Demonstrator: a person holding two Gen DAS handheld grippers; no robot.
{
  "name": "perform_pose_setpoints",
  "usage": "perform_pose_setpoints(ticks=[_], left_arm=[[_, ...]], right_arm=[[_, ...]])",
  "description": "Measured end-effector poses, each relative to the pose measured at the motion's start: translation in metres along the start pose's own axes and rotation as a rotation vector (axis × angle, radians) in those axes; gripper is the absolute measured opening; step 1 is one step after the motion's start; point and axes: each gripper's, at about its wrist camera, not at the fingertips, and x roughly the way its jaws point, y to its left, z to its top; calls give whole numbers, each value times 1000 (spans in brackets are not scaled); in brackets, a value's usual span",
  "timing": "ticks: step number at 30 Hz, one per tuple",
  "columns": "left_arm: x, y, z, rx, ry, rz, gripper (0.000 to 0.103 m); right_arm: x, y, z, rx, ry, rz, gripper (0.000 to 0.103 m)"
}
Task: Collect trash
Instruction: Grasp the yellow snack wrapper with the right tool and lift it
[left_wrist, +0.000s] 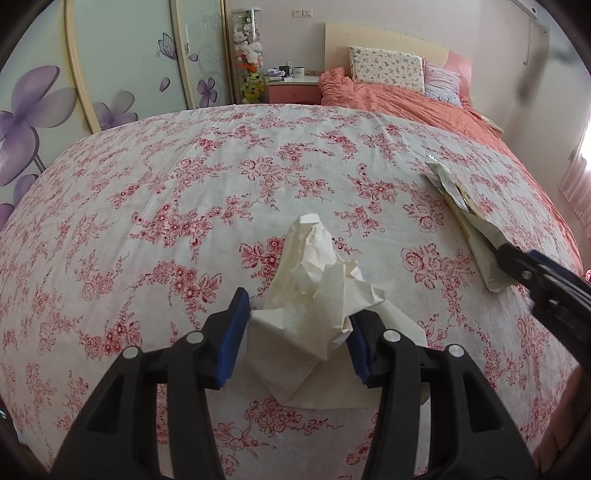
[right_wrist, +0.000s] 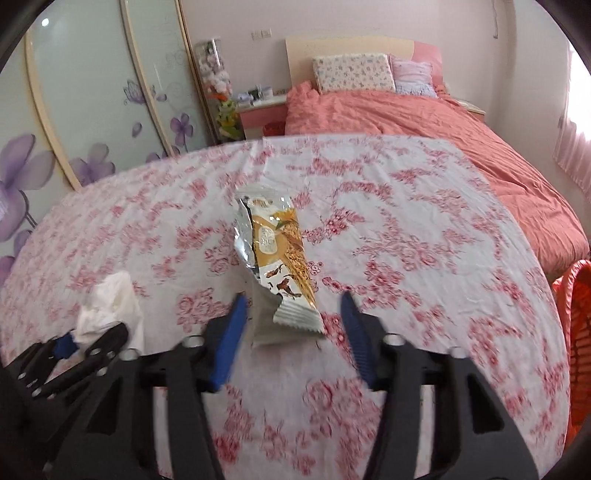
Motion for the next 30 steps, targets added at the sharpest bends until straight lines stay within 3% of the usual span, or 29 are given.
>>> perform_pose_setpoints(ticks=[2,5,15,16,18,19,20,26,30], left_arm=[[0,0,0,0,0,0,50],[0,-1,0,0,0,1,50],[0,1,0,0,0,1,51],[0,1,0,0,0,0,51],[0,1,0,-1,0,-1,51],[0,0,0,-1,0,0,51],[0,0,0,0,0,0,51],[1,0,0,-2,0,2,52],[1,0,0,-1,0,1,52]], right_arm=[[2,-5,-3,0,7,-12,21],[-8,-13,-13,-1,0,-4,8],[-70,-79,-63,28,36,14,8],[-72,-85,-68,38,50,15,10],[-76,-93,-72,64,56,12,32],[-78,-95,-72,78,47,7,55],[-83,-97,-72,95,28,9,66],[-83,-103,-60,187,7,20,78],[-69,-115,-53,323,41,-70,78]])
